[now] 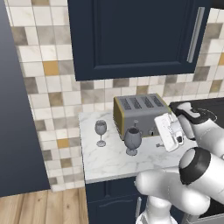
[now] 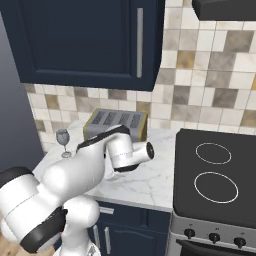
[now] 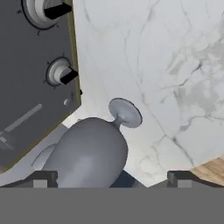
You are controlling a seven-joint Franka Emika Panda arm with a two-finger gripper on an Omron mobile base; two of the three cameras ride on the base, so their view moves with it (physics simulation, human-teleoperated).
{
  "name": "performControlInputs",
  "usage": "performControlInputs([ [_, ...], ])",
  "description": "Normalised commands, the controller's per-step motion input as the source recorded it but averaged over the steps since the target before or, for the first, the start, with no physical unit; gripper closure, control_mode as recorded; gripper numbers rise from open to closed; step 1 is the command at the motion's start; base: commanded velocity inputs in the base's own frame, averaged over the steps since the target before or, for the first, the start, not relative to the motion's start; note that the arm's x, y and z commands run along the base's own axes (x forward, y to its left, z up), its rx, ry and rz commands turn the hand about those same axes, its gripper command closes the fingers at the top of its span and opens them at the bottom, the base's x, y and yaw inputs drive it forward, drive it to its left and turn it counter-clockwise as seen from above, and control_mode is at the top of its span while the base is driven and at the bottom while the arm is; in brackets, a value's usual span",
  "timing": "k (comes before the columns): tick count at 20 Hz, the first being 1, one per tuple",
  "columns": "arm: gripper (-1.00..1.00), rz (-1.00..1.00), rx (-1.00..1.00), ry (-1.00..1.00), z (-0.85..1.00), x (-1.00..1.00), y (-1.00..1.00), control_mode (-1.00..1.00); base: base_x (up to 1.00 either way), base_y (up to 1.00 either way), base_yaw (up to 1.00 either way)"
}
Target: Retrieve the wine glasses from the counter and place one next to each plate.
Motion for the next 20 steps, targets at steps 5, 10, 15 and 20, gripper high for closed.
performControlInputs([
  [5,-1.00,0.00,0.00,0.07,-0.06,0.08,0.00,-1.00,0.00,0.00,0.00],
  [10,-1.00,0.00,0.00,0.21,-0.06,0.07,0.00,-1.00,0.00,0.00,0.00],
  [15,-1.00,-0.01,0.03,0.24,0.00,0.02,0.00,-1.00,0.00,0.00,0.00],
  [20,-1.00,-0.06,0.05,0.09,-0.01,0.00,0.00,-1.00,0.00,0.00,0.00],
])
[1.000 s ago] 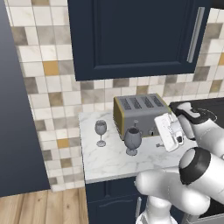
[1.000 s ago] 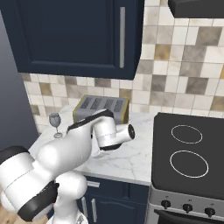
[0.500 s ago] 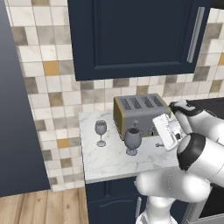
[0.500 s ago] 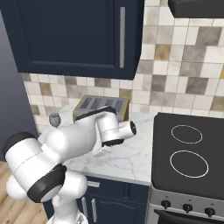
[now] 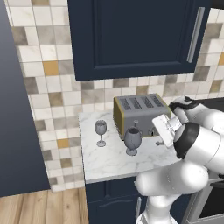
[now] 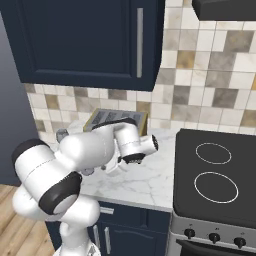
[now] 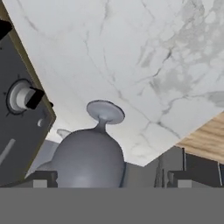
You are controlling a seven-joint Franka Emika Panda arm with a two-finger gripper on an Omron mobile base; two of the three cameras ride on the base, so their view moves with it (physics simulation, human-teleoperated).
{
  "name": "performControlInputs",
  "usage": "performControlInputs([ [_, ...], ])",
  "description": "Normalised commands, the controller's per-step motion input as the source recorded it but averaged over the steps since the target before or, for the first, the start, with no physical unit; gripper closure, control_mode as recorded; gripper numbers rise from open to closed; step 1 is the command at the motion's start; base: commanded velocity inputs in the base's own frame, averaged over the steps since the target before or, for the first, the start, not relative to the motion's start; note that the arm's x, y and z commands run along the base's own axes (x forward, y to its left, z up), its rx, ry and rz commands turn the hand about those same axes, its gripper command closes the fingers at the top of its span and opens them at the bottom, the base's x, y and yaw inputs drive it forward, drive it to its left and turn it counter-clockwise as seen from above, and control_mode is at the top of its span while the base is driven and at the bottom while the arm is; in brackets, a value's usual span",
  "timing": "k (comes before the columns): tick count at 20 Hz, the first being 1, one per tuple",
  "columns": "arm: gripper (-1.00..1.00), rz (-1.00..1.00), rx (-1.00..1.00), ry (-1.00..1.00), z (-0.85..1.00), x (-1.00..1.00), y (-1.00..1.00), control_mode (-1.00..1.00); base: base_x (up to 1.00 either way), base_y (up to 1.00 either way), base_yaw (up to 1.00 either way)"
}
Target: Retrieve the wine glasses from the counter and place one next to each plate.
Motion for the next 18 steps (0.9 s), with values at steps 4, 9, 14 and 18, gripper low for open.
performControlInputs([
  [4,-1.00,-0.10,0.02,0.01,-0.04,-0.06,0.03,-1.00,0.00,0.00,0.00],
  [9,-1.00,-0.10,0.01,0.02,-0.11,-0.25,0.05,-1.00,0.00,0.00,0.00],
  [14,-1.00,-0.06,0.00,0.08,-0.17,-0.17,0.07,-1.00,0.00,0.00,0.00],
  [18,-1.00,0.00,0.00,0.09,-0.21,-0.01,0.21,-1.00,0.00,0.00,0.00],
])
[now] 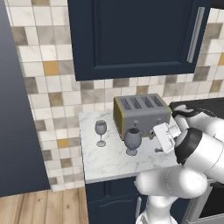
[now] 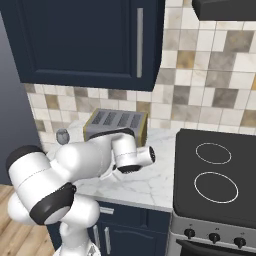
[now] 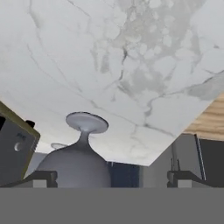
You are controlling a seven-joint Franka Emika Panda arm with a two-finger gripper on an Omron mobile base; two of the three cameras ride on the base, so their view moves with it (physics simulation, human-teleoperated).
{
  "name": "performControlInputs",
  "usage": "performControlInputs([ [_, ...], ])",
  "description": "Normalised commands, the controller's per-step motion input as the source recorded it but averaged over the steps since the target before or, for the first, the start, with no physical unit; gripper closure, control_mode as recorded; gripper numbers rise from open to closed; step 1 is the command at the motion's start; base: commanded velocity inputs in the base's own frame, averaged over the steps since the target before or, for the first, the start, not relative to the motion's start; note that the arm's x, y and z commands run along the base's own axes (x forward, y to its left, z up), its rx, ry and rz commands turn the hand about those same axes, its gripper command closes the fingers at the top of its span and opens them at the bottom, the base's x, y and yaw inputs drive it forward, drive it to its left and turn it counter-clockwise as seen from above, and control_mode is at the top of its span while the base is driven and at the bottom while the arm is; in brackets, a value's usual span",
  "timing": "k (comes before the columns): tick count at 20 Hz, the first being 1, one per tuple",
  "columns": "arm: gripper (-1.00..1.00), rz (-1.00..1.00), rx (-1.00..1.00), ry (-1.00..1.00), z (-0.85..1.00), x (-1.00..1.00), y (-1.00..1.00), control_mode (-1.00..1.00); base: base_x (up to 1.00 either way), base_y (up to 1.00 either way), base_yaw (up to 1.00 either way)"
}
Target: Retrieve the wine glasses from the counter and place one next to each plate.
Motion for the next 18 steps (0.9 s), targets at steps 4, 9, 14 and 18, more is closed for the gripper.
performControlInputs([
  [4,-1.00,0.00,0.03,0.14,-0.17,0.00,0.29,-1.00,0.00,0.00,0.00],
  [9,-1.00,0.00,0.01,0.07,-0.03,0.00,0.20,-1.00,0.00,0.00,0.00],
  [14,-1.00,0.00,0.00,0.00,-0.03,0.00,0.26,-1.00,0.00,0.00,0.00],
  [18,-1.00,-0.05,0.00,0.00,0.00,0.04,0.25,-1.00,0.00,0.00,0.00],
])
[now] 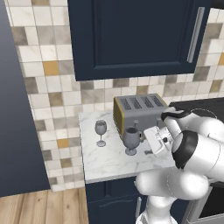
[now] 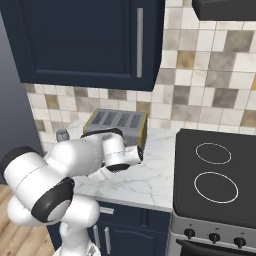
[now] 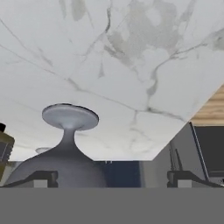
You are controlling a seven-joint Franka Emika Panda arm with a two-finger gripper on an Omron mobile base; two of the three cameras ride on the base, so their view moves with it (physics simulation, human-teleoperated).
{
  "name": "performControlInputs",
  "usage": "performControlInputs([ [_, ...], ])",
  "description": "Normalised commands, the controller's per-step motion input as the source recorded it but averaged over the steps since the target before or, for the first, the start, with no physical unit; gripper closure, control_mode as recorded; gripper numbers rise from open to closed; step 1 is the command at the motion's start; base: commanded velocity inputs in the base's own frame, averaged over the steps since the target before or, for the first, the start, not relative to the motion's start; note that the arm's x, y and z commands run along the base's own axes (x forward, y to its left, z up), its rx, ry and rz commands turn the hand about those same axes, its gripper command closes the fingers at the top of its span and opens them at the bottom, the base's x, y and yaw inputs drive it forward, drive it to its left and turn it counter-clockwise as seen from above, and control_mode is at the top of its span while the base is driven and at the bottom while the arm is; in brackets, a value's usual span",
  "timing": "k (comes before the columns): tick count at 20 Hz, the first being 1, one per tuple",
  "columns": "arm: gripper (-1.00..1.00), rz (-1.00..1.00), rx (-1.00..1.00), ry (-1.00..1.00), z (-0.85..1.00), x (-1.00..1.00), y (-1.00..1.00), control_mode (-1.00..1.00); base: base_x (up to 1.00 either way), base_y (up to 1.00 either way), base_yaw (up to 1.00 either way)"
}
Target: Retrieve the wine glasses from the counter and place one next to each plate.
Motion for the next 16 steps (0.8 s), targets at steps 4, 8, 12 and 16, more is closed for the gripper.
performControlInputs([
  [4,-1.00,-0.04,0.00,0.00,-0.01,0.01,0.06,-1.00,0.00,0.00,0.00],
  [8,-1.00,-0.04,0.00,0.00,-0.08,0.00,0.00,-1.00,0.00,0.00,0.00],
  [12,-1.00,-0.09,0.01,0.06,-0.08,0.00,0.00,-1.00,0.00,0.00,0.00],
  [16,-1.00,-0.03,0.11,0.17,0.00,0.01,0.00,-1.00,0.00,0.00,0.00],
])
